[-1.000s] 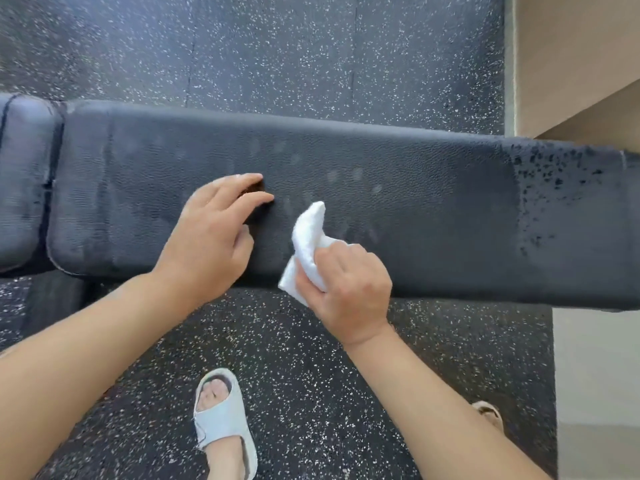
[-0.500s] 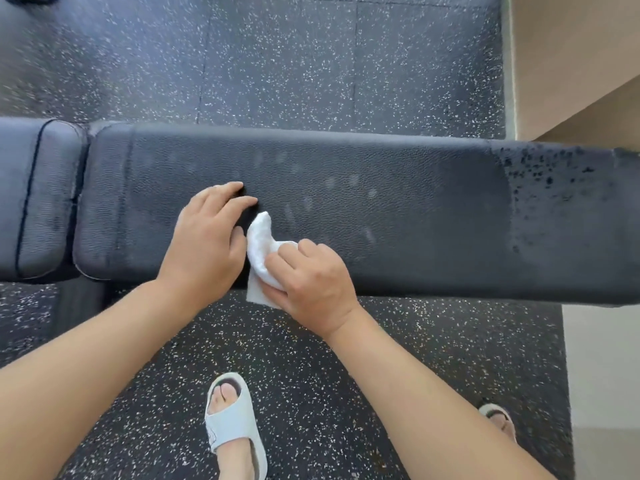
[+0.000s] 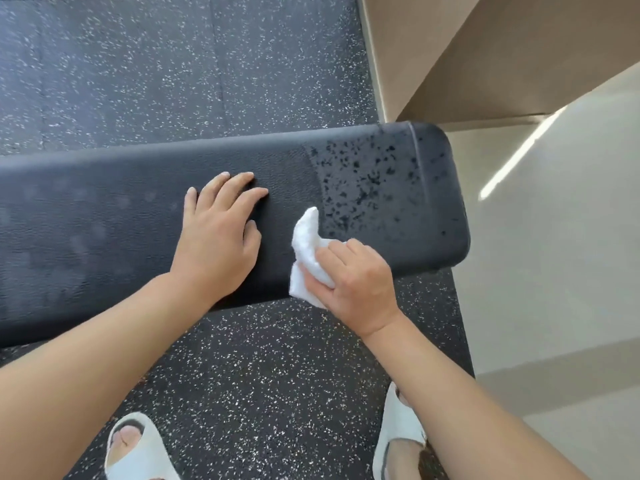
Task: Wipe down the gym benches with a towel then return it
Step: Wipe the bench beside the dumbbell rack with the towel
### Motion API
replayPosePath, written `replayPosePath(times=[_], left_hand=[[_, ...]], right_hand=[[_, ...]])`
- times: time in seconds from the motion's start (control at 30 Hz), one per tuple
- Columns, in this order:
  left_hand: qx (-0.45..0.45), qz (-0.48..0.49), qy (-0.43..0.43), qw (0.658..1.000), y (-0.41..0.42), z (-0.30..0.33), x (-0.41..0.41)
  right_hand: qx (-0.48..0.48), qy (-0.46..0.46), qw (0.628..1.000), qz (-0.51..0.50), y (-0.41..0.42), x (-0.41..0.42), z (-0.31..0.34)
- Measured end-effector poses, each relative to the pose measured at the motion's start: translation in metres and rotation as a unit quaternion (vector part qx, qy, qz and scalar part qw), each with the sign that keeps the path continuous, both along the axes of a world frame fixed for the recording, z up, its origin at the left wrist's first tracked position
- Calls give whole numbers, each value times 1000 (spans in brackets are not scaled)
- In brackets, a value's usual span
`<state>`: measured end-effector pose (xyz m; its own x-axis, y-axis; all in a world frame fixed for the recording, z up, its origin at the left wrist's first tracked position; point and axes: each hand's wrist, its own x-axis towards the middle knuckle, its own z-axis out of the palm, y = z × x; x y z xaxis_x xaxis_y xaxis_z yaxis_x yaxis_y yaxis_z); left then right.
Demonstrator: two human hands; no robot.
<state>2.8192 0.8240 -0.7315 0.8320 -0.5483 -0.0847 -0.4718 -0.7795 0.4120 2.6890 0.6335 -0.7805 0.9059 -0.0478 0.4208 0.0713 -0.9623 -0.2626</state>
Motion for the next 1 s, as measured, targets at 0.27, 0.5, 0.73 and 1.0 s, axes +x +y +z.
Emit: replayPosePath(times=[0.27, 0.5, 0.73, 1.0], left_hand=[[27, 5, -72, 997, -39, -26, 7], [41, 18, -82, 996, -39, -29, 6], [44, 27, -93, 994, -40, -33, 10], [61, 24, -107, 992, -41, -32, 8]], right_hand=[[46, 6, 999, -18, -3, -6, -4], [77, 44, 993, -76, 6, 24, 5], [77, 49, 991, -102, -13, 167, 17], [91, 100, 984, -116, -17, 194, 25]])
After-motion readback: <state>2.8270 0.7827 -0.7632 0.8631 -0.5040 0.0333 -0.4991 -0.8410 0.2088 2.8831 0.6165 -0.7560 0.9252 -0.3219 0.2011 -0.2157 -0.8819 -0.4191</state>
